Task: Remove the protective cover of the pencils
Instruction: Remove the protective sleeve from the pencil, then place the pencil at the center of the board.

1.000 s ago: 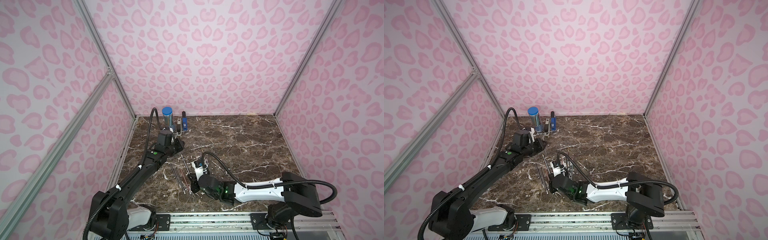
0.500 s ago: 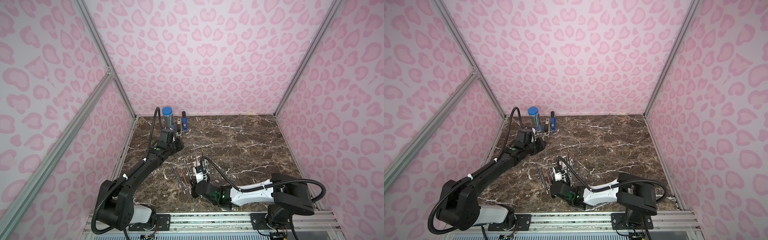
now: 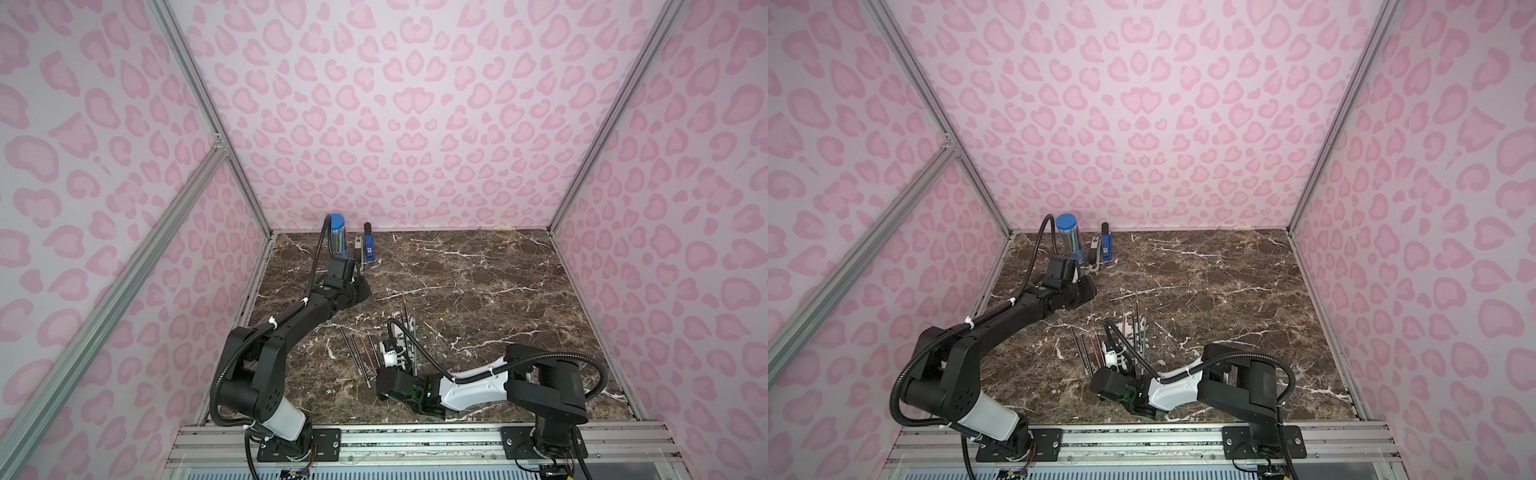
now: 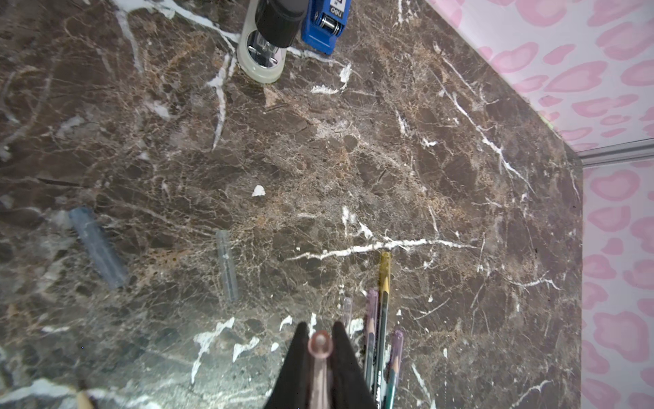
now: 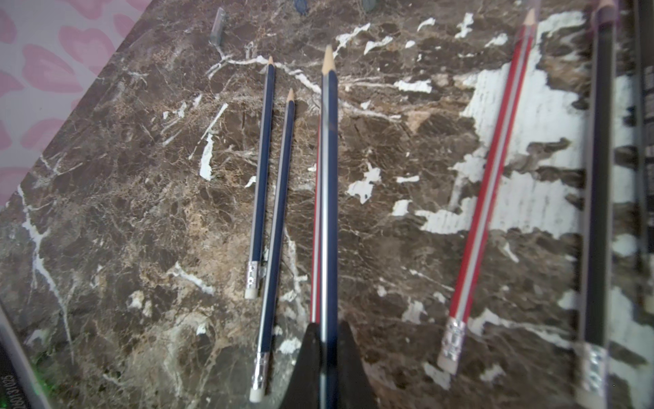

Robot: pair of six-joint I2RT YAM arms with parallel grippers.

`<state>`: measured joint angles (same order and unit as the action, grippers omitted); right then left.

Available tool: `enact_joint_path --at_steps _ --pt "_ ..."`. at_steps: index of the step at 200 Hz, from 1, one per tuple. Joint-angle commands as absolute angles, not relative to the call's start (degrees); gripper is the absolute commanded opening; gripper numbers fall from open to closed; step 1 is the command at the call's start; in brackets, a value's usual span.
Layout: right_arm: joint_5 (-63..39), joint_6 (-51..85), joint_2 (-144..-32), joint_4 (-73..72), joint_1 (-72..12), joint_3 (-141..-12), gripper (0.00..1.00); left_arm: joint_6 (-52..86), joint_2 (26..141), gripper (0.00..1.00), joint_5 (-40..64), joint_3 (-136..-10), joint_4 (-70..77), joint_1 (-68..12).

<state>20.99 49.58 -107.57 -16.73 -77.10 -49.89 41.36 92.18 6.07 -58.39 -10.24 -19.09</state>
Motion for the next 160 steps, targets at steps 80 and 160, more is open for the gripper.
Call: enact_joint_path --at_steps 80,160 --pt "20.0 51.3 -111.2 -15.3 -75.5 -50.9 0.07 38.8 104.3 0.08 8.4 -66.7 -11.1 -19.2" --pt "18.1 51.2 -113.0 -14.3 -74.3 -52.7 0.17 37.6 107.7 0.06 7.2 -70.4 -14.1 -19.2"
